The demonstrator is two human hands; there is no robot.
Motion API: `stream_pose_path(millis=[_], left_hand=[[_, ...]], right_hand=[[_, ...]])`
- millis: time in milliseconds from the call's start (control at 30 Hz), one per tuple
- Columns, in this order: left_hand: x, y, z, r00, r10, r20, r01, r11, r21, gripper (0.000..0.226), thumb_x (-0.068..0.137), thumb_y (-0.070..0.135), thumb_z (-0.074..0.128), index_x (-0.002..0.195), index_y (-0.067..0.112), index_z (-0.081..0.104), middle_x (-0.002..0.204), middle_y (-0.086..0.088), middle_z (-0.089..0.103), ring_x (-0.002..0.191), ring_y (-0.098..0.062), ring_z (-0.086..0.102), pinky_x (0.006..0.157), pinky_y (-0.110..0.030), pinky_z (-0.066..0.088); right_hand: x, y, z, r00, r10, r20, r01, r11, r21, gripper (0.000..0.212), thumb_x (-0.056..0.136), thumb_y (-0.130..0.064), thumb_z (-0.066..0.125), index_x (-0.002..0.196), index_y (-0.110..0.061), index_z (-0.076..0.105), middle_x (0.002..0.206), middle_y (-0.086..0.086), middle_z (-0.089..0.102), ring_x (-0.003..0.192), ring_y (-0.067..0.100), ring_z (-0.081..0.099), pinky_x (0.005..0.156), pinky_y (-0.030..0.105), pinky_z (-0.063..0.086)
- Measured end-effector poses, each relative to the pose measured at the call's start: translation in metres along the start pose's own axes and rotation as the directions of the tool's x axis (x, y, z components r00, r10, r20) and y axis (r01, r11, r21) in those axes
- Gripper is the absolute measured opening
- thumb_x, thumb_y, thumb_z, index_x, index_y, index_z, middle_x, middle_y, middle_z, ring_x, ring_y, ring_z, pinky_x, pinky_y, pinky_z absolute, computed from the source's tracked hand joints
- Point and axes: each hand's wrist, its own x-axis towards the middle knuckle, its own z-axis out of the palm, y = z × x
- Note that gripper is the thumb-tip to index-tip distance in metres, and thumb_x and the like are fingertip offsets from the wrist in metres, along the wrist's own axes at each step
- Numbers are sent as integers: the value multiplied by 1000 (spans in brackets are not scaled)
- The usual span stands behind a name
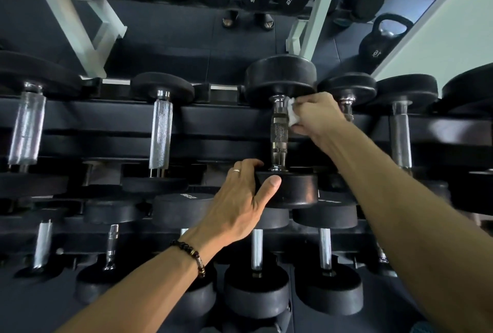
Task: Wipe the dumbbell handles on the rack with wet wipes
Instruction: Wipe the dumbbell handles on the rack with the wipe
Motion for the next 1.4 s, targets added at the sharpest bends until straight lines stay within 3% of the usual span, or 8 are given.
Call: stream_pose_path(millis=[133,233,433,533,767,1033,1233,1400], left_hand=[[-1,2,0,1000,-18,6,18,1000,5,77,82,76,23,135,22,37,129,6,44,121,-10,44,100,-33,44],[-2,5,-4,998,-29,50,27,999,34,79,80,78,23,136,23,37,128,5,44,119,-11,46,99,-35,45],[17,19,-32,1000,-7,27,13,973,-231,41,96,59,40,118,30,61,110,14,65,92,12,55,87,-19,43],[33,36,-46,998,57,-41,-69,921,-384,38,98,28,55,136,26,53,122,5,63,105,7,61,97,-13,45],[46,34,-51,993,-63,-96,9,877,-481,14,82,1,75,87,12,70,94,-12,71,85,-20,70,70,-28,59],[89,32,-28,891,-285,-354,59,845,-532,22,74,12,81,70,29,67,85,1,70,84,-19,70,79,-41,61],[96,43,-28,950,-269,-159,130,803,-582,11,74,2,63,63,4,64,73,-8,61,73,-17,58,76,-31,46],[101,35,-29,963,-251,-101,156,821,-549,29,91,24,69,63,24,75,81,-5,73,79,-19,68,89,-44,57]], right_hand=[[-21,38,-15,968,112,226,-31,942,-335,18,86,0,54,85,-1,72,93,20,71,89,30,64,83,42,53],[-34,31,-35,962,-110,250,232,813,-534,17,92,-11,61,85,-7,75,80,13,70,75,22,60,74,34,52],[-75,5,-47,928,-283,244,337,915,-221,12,85,-6,75,91,-15,72,90,0,76,77,2,66,75,17,54],[-87,2,-40,899,-316,304,394,887,-241,20,77,-4,81,86,-12,65,83,0,74,78,13,70,80,27,58],[-96,24,-32,907,-376,191,420,842,-338,35,72,-18,86,97,-20,62,92,-5,69,88,9,68,85,31,57],[-104,64,-12,890,-455,-13,353,707,-613,22,98,-27,52,109,-16,66,109,-1,65,96,19,61,82,33,47],[-101,71,1,833,-551,-55,335,580,-743,40,93,-31,30,103,-18,67,93,-3,70,85,22,63,74,35,43],[-102,70,1,815,-578,-44,362,566,-741,41,95,-30,29,103,-16,67,87,-3,70,78,22,64,71,36,44]])
